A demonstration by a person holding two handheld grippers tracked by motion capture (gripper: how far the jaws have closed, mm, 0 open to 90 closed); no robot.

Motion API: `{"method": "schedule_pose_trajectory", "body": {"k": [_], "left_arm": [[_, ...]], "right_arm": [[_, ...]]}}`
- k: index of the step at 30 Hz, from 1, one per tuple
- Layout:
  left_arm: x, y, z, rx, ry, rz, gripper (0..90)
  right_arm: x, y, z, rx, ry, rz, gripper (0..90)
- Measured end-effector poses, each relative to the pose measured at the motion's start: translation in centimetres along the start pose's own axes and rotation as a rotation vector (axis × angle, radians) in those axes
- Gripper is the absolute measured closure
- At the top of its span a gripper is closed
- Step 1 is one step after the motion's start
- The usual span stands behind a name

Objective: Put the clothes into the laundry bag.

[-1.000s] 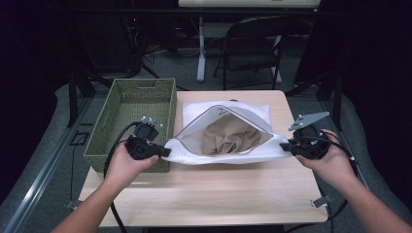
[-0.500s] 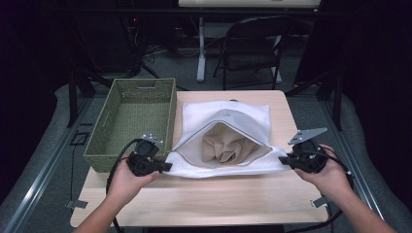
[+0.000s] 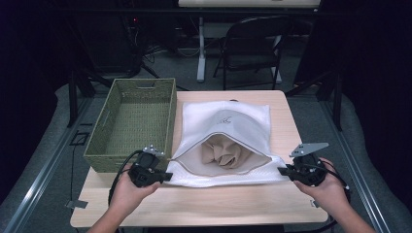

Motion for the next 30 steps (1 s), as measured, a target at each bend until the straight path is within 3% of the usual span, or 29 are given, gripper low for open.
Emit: {"method": "schedule_pose_trajectory", "body": {"k": [9, 20, 30], "left_arm": [[-1.9, -0.3, 1.6, -0.014, -0.014, -0.021, 82.4], [-3.8, -0.9, 3.2, -0.031, -0.023, -0.052, 82.4], [-4.8, -1.3, 4.6, -0.036, -0.032, -0.072, 81.7]], "right_arm": [[-2.3, -1.3, 1.3, 0.021, 0.024, 0.046, 82.3], [-4.3, -2.9, 2.6, 0.034, -0.008, 0.052, 82.1], [-6.0, -3.8, 3.8, 0.056, -0.030, 0.087, 81.5]]}}
Point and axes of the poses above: each handheld gripper's, and its own axes: z roughly forward along the jaws, x roughly out of its top, y roughly to its right, the point moved 10 cm from there along z, roughly forward along the jaws, and after that the axes turned 13 degrees about -z, right-handed, at the moved point
